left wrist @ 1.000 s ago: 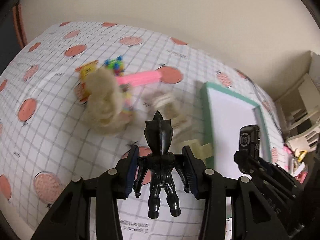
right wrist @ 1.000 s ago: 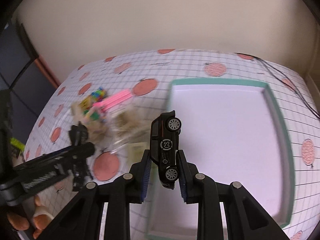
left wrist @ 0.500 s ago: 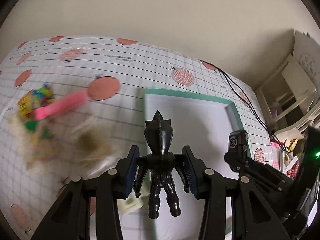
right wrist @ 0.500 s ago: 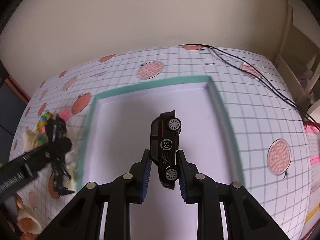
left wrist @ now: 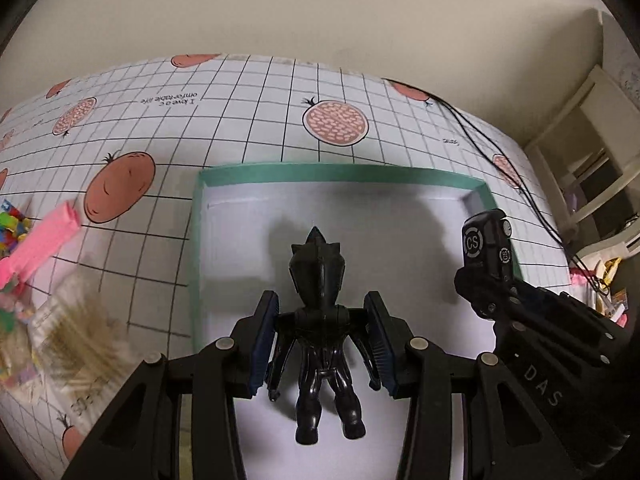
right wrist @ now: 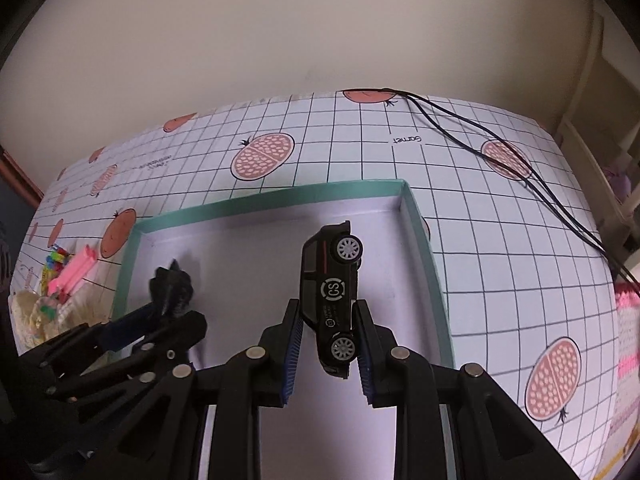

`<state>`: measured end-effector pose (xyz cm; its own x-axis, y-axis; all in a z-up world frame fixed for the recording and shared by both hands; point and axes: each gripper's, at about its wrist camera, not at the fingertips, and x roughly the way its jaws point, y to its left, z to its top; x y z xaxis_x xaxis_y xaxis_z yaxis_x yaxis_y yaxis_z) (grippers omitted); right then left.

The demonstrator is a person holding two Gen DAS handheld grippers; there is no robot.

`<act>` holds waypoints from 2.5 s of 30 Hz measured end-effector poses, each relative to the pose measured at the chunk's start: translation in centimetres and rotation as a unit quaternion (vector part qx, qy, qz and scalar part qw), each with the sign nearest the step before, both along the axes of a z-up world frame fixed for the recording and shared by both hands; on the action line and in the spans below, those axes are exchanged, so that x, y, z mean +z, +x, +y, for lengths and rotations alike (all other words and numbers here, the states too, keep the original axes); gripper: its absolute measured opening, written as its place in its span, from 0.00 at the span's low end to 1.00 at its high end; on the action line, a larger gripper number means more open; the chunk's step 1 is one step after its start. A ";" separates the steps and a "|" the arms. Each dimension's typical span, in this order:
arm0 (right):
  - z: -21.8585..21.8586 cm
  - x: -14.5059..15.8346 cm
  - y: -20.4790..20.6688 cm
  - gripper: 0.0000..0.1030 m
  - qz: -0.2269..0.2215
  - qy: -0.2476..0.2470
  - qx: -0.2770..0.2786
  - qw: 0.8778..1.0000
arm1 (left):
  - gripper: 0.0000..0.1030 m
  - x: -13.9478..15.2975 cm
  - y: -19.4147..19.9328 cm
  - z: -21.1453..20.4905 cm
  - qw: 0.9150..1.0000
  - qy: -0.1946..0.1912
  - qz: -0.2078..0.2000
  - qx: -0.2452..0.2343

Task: Organize objects
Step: 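Lower the figure into the tray and open the left gripper while the right gripper releases the car, then move the left gripper to the lace cloth while the right gripper approaches the cream claw clip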

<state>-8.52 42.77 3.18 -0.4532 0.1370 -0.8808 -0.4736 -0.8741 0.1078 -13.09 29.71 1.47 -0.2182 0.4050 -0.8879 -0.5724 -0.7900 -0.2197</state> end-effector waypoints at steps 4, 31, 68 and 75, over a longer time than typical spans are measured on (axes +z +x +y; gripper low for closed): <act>-0.2 -0.8 -0.5 0.26 -0.007 0.001 0.002 1.000 | 0.44 0.0 0.1 0.4 1.000 -0.008 0.018 -0.006; -6.8 4.9 4.1 0.36 0.045 0.027 0.002 0.999 | 0.50 6.8 2.0 -11.7 0.996 0.045 0.031 0.070; -18.3 2.7 3.0 0.36 0.030 -0.006 0.108 0.994 | 0.71 5.3 -0.5 -26.7 0.976 0.040 0.020 0.215; -19.7 2.1 2.1 0.41 0.031 -0.015 0.123 0.992 | 0.73 4.8 -1.0 -27.1 0.973 0.030 0.020 0.230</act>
